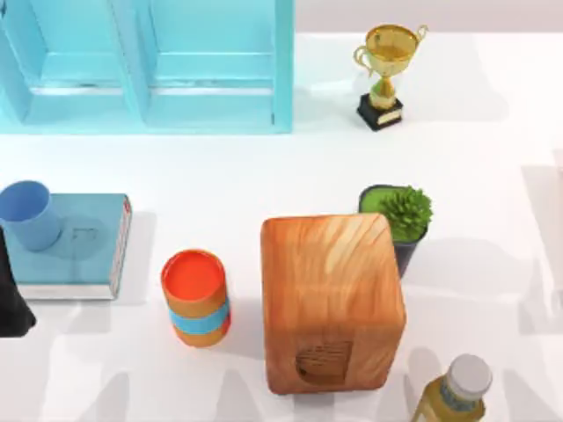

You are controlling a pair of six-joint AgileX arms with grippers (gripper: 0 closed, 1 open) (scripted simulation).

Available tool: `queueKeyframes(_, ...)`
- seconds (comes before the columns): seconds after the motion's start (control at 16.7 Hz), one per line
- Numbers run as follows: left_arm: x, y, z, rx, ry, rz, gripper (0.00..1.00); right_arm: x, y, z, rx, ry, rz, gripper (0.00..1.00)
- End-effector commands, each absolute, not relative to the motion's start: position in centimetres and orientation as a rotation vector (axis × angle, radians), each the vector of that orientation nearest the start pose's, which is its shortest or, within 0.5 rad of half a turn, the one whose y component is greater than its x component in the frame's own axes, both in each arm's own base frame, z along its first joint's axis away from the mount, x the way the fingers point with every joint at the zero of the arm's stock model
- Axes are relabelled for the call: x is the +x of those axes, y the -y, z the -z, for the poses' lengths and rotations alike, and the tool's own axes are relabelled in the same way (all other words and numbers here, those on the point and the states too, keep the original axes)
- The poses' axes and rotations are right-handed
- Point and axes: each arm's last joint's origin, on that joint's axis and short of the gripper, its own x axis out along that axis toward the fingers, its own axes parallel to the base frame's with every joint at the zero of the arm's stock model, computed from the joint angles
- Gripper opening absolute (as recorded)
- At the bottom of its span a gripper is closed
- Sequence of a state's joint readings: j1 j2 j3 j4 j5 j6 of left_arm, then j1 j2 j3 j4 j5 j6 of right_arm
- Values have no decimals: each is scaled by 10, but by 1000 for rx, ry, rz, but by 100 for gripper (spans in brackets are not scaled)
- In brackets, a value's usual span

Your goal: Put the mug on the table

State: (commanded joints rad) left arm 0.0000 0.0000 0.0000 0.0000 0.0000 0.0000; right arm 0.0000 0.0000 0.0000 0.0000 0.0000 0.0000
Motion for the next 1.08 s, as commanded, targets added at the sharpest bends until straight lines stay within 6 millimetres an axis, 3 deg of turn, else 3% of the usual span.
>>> queueKeyframes(0.3,106,2,-171,-8,-58,12,100,106,1,-160,0,0,0,100)
queueKeyframes(0.6,120,5,-223,-22,-329,33,100,106,1,-160,0,0,0,100)
queueKeyframes(0.84,163,9,-275,-20,-648,50,100,106,1,-160,0,0,0,100)
queueKeyframes(1.08,233,18,-305,-11,-986,66,100,106,1,-160,0,0,0,100)
